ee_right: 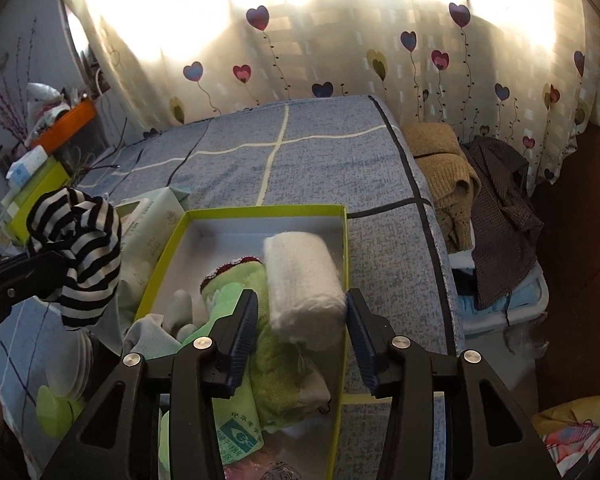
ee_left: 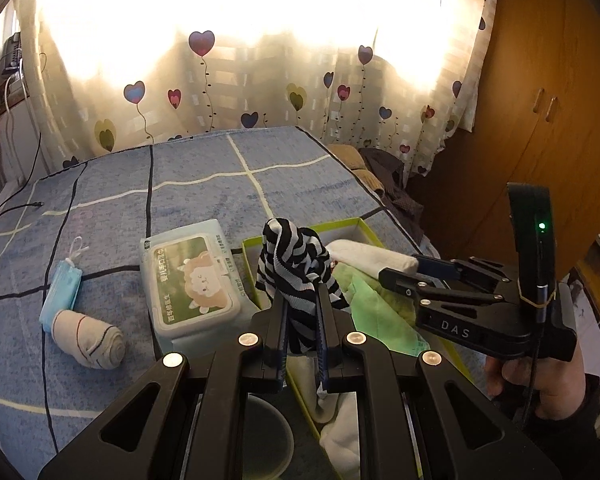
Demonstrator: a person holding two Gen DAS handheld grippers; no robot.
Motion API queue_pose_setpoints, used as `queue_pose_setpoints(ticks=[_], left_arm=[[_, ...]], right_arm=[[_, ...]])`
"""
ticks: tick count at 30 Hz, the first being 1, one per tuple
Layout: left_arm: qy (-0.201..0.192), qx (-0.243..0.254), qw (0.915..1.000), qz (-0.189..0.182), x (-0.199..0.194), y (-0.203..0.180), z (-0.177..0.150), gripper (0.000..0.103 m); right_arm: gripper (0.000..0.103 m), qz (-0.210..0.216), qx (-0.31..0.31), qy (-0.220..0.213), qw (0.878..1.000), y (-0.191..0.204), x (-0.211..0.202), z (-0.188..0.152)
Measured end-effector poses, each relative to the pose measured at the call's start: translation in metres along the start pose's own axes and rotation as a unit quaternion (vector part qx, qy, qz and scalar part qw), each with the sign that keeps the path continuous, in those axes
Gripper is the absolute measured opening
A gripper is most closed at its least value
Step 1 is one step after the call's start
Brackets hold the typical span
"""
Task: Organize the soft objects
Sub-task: 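Lower the towel into the tray and open the right gripper while the left gripper releases the striped sock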
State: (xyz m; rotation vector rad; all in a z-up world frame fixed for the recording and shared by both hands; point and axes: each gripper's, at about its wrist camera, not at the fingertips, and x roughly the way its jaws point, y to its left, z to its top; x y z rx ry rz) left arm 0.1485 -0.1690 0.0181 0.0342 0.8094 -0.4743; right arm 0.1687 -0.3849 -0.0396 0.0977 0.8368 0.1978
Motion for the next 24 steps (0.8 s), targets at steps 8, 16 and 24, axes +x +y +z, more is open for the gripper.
queue_pose_setpoints(ticks=[8, 16, 24], left_arm=[[0.026, 0.002, 0.9997, -0.003, 0.024, -0.003, 0.007, 0.012], [0.049, 0.001, 0.9988, -0.004, 0.049, -0.005, 0.015, 0.012], [0.047, 0.001, 0.9989, 0.001, 0.055, -0.003, 0.018, 0.026]], right_arm=[[0.044, 0.012, 0.014, -0.033, 0.999, -0.008, -0.024, -0.002], [0.044, 0.025, 0.01, -0.041, 0.999, -0.006, -0.035, -0.004], [0.044, 0.031, 0.006, -0.046, 0.998, -0.002, -0.041, -0.004]])
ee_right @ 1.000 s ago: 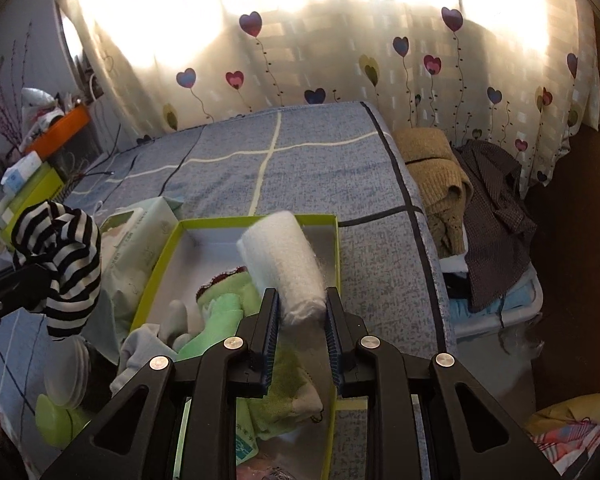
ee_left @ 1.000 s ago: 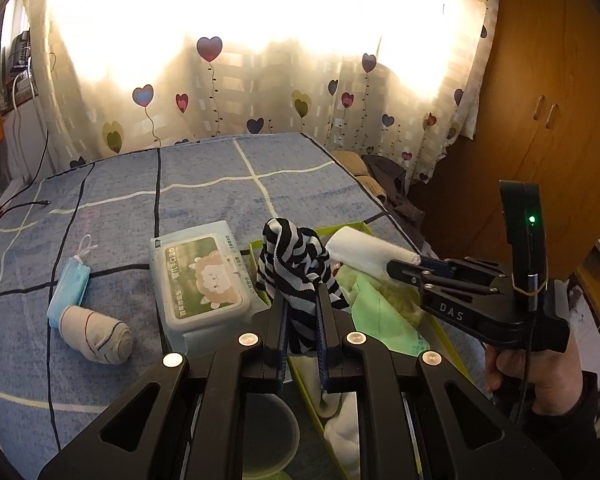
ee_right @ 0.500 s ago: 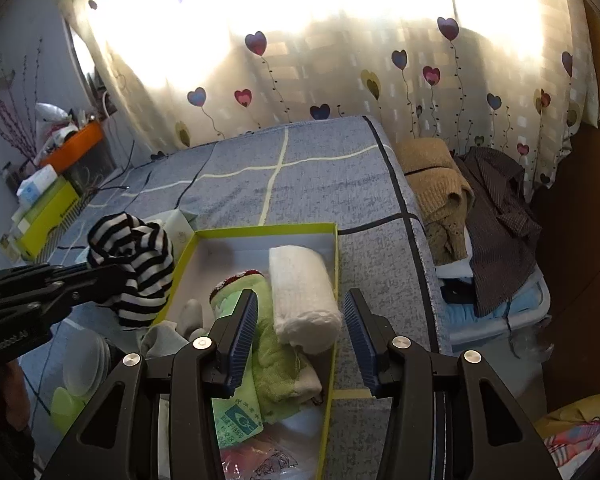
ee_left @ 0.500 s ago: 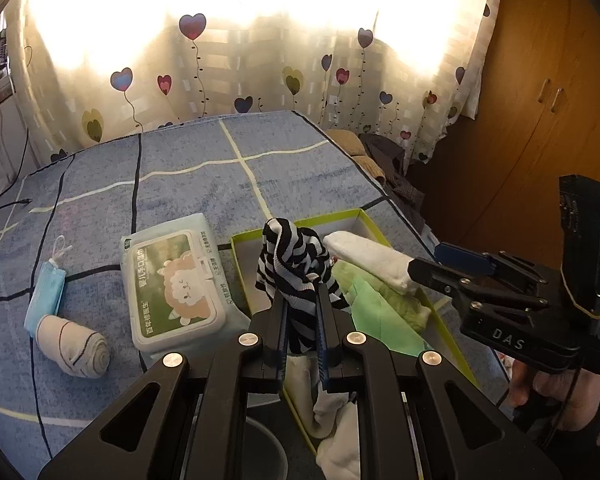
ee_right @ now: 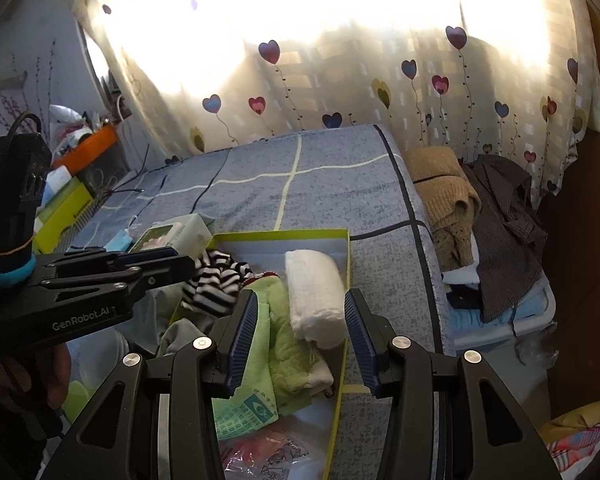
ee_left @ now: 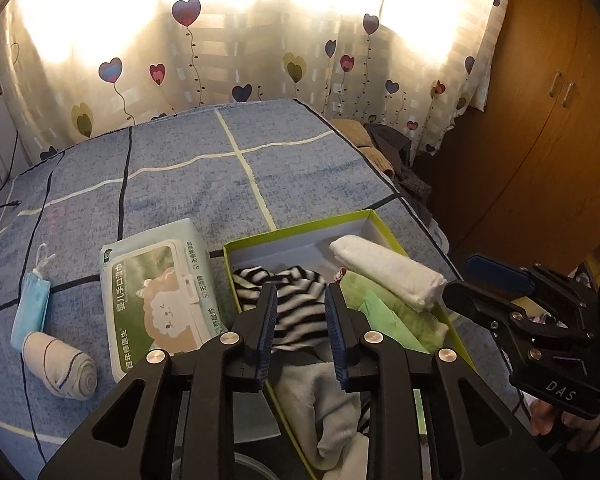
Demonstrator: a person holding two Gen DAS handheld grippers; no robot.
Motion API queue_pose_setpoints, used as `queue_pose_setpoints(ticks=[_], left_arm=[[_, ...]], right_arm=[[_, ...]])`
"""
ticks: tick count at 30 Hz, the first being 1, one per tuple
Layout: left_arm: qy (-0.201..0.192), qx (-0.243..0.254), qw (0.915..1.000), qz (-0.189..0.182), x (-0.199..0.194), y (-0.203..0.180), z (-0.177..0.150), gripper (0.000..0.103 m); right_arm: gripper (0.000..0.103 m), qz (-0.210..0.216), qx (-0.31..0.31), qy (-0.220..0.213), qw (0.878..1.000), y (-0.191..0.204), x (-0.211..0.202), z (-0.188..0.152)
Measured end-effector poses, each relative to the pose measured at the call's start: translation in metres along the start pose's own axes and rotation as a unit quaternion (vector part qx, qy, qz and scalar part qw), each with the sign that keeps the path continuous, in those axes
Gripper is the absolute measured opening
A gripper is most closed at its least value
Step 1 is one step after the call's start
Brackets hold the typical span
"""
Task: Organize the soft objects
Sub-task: 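Lower the towel into the tray and open the right gripper while the left gripper releases the striped sock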
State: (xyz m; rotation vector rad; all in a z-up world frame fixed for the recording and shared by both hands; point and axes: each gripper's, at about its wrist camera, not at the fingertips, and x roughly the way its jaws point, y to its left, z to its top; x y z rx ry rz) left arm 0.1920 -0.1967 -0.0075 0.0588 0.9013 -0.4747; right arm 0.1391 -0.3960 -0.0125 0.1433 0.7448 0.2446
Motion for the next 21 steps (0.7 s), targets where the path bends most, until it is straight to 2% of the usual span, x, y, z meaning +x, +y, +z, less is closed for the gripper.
queue_pose_setpoints(ticks=[9, 14, 21], left_arm=[[-0.033, -0.006, 0.9993, -0.015, -0.037, 0.001, -0.005, 0.026], [-0.046, -0.007, 0.9986, -0.024, -0.055, -0.002, -0.014, 0.026], [-0.065, -0.018, 0.9974, -0.023, -0.08, 0.0, -0.032, 0.026]], right_arm=[[0.045, 0.006, -0.013, -0.008, 1.0, 0.013, -0.015, 0.001], [0.051, 0.011, -0.027, -0.013, 1.0, 0.026, -0.026, -0.001], [0.054, 0.012, -0.041, -0.022, 0.999, 0.043, -0.046, -0.005]])
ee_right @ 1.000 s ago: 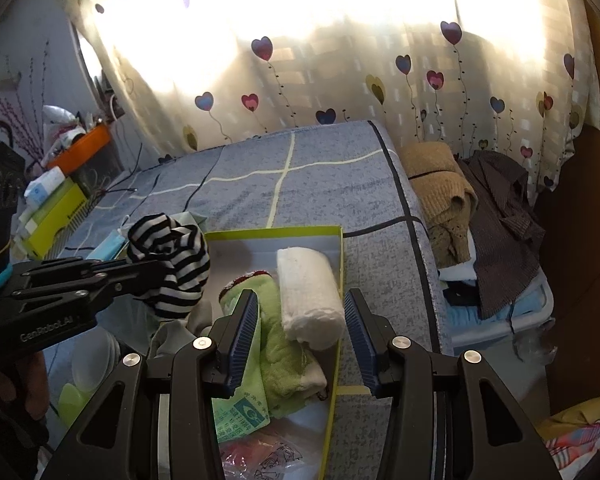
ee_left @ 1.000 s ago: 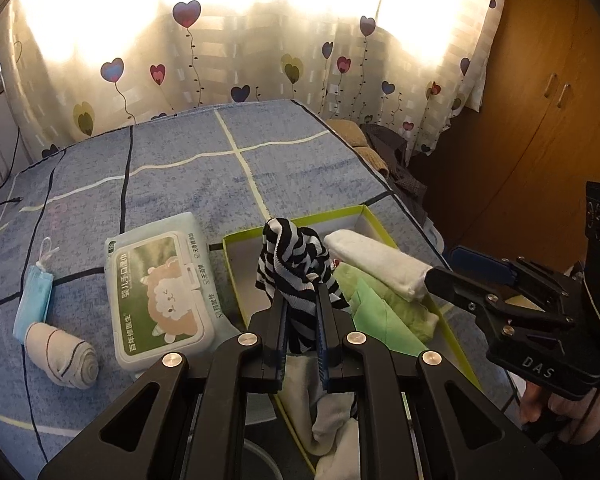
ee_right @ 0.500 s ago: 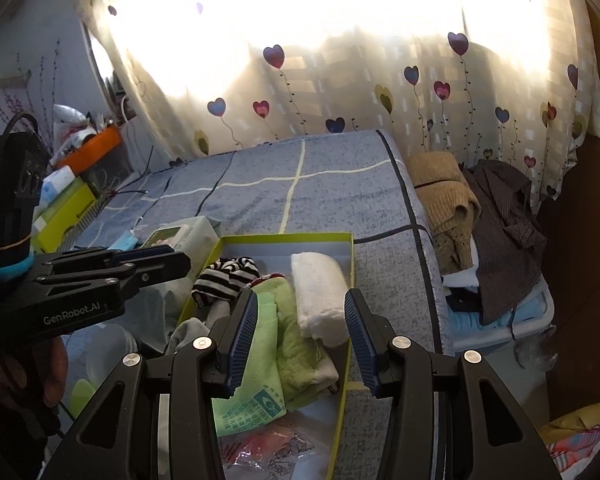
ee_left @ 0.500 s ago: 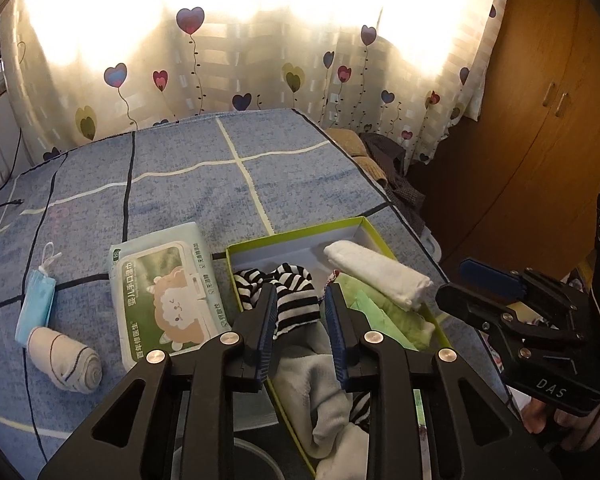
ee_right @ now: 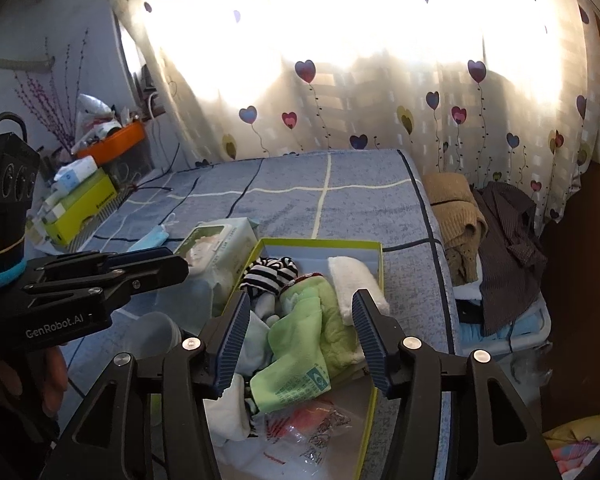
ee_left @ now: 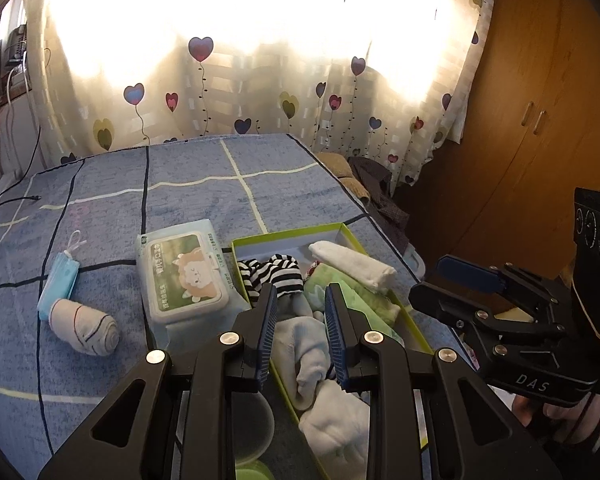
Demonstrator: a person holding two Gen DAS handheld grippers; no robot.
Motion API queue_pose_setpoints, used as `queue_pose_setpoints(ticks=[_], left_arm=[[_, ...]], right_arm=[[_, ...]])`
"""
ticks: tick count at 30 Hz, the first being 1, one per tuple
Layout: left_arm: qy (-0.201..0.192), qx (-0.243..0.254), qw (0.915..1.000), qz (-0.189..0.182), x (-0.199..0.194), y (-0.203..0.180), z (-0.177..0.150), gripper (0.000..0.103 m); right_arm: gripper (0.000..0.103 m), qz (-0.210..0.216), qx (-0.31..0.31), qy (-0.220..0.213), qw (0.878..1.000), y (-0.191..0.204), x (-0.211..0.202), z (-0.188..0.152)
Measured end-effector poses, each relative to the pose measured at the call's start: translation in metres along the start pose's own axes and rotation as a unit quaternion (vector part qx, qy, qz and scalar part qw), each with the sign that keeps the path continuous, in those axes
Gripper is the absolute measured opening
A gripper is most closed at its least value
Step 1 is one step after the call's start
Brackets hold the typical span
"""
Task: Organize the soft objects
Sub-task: 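Lower the towel into the tray and open the right gripper while the left gripper releases the striped sock, then withdraw both grippers from the tray toward the mask and rolled bandage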
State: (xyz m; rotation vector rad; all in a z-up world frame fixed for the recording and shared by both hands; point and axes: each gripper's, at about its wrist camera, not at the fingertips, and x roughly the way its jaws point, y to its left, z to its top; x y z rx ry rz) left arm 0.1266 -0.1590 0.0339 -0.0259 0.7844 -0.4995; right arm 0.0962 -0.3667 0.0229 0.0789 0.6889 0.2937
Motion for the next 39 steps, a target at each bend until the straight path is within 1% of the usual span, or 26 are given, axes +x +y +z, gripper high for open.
queue_pose_setpoints(ticks=[8, 16, 28, 39], left_arm=[[-0.018, -0.024, 0.9995, 0.005, -0.03, 0.012, -0.019, 0.026], [-0.03, -0.046, 0.9984, 0.015, -0.048, 0.026, -0.034, 0.026], [-0.038, -0.064, 0.9969, 0.024, -0.062, 0.045, -0.047, 0.026], [-0.035, -0.073, 0.9961, 0.036, -0.066, 0.055, -0.053, 0.026]], right_arm=[[0.055, 0.007, -0.017, 0.001, 1.0, 0.025, -0.011, -0.008], [0.055, 0.011, -0.037, 0.004, 0.999, 0.048, -0.014, -0.009], [0.055, 0.017, -0.062, 0.015, 0.998, 0.073, -0.01, -0.011], [0.055, 0.019, -0.074, 0.02, 0.997, 0.087, -0.008, -0.011]])
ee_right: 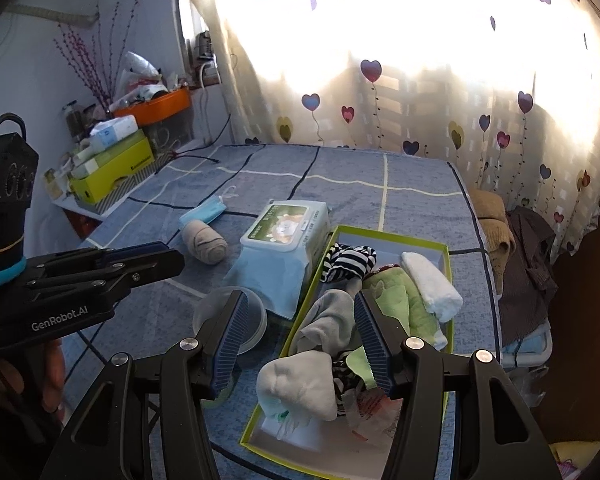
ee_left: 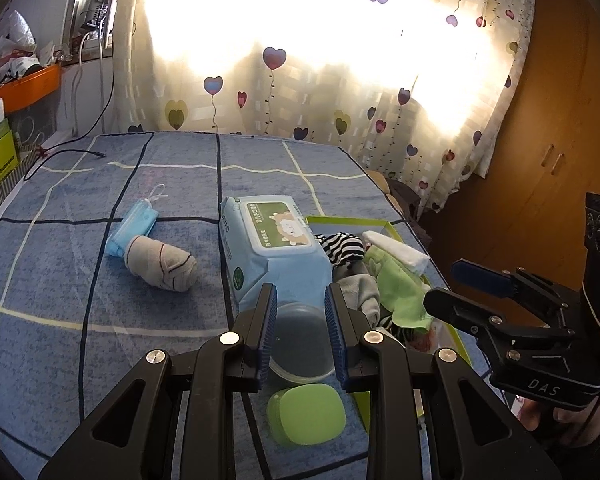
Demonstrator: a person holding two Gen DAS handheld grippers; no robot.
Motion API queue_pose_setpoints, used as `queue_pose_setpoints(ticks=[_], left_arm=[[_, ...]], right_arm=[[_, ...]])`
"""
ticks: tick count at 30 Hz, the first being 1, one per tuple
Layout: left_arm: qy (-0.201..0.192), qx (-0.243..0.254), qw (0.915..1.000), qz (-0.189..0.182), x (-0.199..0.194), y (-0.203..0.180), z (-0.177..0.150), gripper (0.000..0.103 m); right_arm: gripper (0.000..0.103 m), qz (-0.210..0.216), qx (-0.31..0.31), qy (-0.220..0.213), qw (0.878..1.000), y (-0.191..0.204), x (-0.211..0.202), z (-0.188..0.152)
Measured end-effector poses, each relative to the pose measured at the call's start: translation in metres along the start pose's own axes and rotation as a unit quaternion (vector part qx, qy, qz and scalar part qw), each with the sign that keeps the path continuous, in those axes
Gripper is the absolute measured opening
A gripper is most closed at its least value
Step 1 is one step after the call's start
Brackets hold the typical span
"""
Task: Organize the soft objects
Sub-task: 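Withdraw both grippers from the tray toward the mask and rolled bandage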
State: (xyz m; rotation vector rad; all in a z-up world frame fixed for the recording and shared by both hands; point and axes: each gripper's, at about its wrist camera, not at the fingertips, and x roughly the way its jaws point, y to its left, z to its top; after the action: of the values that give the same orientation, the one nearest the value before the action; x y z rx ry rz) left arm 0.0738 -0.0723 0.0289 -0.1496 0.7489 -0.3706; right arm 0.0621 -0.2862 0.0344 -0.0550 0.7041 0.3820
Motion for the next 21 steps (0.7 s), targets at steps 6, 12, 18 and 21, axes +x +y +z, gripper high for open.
queue_pose_setpoints(ticks=[6, 12, 18, 21], left_arm=[[-0.003, -0.004, 1.0, 0.007, -0.005, 0.007, -0.001, 0.026], [-0.006, -0.014, 0.9998, 0.012, -0.01, 0.019, -0.003, 0.026], [-0.008, -0.032, 0.9992, 0.021, -0.013, 0.039, -0.005, 0.026], [-0.009, -0.043, 0.9986, 0.027, -0.013, 0.052, -0.006, 0.026]], right_arm=[[0.055, 0.003, -0.005, -0.002, 1.0, 0.007, -0.001, 0.002], [0.055, 0.008, -0.01, 0.0, 1.0, 0.013, 0.001, 0.003], [0.055, 0.016, -0.019, 0.003, 1.0, 0.023, 0.008, 0.007], [0.055, 0.02, -0.025, 0.008, 0.999, 0.029, 0.014, 0.011]])
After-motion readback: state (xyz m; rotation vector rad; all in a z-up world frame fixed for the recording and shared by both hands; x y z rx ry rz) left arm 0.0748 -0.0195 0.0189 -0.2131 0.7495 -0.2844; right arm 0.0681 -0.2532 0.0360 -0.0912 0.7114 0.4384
